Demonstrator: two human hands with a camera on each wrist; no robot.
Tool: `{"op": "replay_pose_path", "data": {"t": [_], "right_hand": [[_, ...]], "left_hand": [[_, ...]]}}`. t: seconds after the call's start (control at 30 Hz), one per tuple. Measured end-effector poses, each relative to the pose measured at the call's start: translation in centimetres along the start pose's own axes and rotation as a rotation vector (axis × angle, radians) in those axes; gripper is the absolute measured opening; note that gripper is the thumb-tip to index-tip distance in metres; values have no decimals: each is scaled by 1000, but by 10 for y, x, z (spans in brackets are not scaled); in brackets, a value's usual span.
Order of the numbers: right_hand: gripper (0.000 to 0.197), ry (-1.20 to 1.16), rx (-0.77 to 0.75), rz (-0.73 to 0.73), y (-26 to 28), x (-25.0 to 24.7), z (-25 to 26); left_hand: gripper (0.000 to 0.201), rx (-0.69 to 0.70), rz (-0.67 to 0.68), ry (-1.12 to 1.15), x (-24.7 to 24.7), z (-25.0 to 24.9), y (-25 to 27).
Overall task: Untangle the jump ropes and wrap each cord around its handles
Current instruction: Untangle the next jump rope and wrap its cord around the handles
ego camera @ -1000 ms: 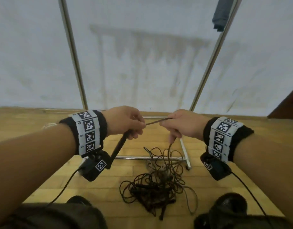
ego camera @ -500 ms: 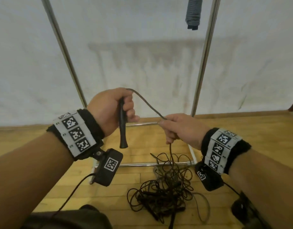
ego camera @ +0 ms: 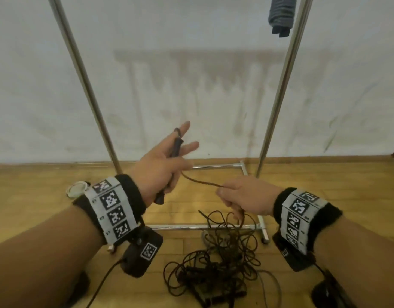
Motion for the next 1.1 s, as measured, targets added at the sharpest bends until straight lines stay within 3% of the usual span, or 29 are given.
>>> {"op": "replay_pose_path", "data": {"t": [0.07, 0.13, 0.2, 0.3, 0.43, 0.5, 0.6, 0.7, 0.77, 0.8, 0.9, 1.03, 1.1], "right_hand": [[41, 38, -18, 6, -12, -1, 17], [40, -4, -56, 1, -20, -7, 32], [38, 6, -69, -6, -29, -10, 35], [35, 12, -66, -28, -44, -5, 21], [38, -199, -55, -31, -69, 13, -3], [38, -188, -39, -13, -80, 22, -17], [32, 86, 19, 92, -88, 41, -50], [37, 507, 240, 372, -77, 61, -108], [35, 601, 359, 435, -66, 61, -134], [37, 565, 375, 411, -64, 58, -136], [45, 365, 333, 256, -68, 49, -110], [34, 419, 220, 195, -69, 45, -67], [57, 433, 193, 184, -66, 44, -57]], "left_hand": [[82, -85, 190, -187, 21, 29, -6], [55, -134, 306, -318, 29, 51, -10], [33, -123, 330, -251, 27, 65, -19], [30, -111, 194, -56, 7, 80, -41], [30, -59, 68, 148, -20, 84, -65], [31, -53, -33, 220, -43, 88, -70], [31, -43, -246, 280, -88, 94, -72], [28, -103, -592, 433, -153, 110, -70], [27, -158, -737, 422, -189, 124, -62], [27, -195, -740, 332, -198, 132, -60], [31, -267, -477, 72, -173, 151, -66], [30, -177, -124, -2, -95, 134, -66], [30, -142, 18, 53, -63, 123, -62]]}}
Point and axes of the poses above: each hand's wrist, its own y-axis away from the middle knuckle, its own x-axis out of the palm, z = x × y, the point moved 8 cm from there along -y, towards the middle knuckle, and after that the axes turned 6 degrees about -y, right-handed, at the moved point
